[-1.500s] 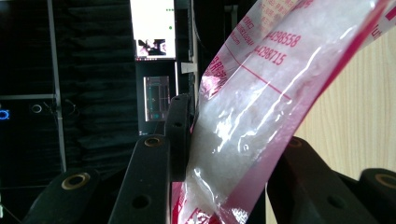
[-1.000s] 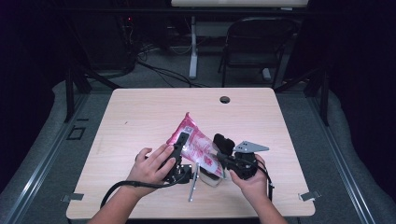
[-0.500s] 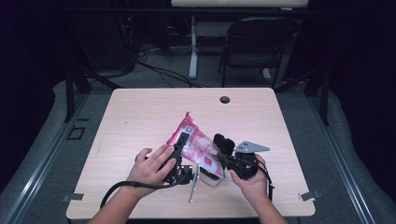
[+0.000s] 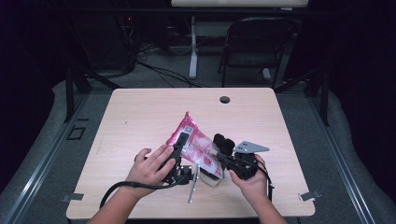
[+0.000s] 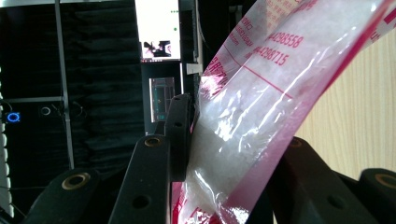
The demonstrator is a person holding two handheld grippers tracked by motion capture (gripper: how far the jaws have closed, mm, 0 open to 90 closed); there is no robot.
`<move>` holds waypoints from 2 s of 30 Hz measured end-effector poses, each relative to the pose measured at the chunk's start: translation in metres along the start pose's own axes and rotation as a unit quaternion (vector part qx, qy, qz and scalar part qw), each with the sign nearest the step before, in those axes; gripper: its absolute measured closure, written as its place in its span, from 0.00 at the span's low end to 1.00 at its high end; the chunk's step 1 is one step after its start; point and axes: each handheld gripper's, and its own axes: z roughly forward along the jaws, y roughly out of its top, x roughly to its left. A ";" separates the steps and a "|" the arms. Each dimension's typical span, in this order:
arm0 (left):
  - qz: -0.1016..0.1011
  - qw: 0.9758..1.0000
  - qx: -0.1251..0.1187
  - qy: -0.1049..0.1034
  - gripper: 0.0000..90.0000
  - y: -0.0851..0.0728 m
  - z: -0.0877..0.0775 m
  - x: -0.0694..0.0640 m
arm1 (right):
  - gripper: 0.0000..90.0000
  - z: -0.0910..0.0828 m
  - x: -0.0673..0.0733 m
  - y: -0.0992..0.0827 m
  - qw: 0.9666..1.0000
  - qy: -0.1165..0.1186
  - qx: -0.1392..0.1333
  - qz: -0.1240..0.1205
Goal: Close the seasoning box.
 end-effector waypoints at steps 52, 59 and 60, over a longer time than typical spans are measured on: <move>-0.052 0.998 0.023 -0.040 0.79 -0.016 0.004 -0.020 | 1.00 0.001 0.001 0.000 1.000 0.002 0.006 -0.007; -0.061 0.997 0.024 -0.048 0.80 -0.018 0.006 -0.023 | 1.00 0.001 0.002 0.000 1.000 0.004 0.005 -0.009; -0.061 0.997 0.024 -0.048 0.80 -0.018 0.006 -0.023 | 1.00 0.001 0.002 0.000 1.000 0.004 0.005 -0.009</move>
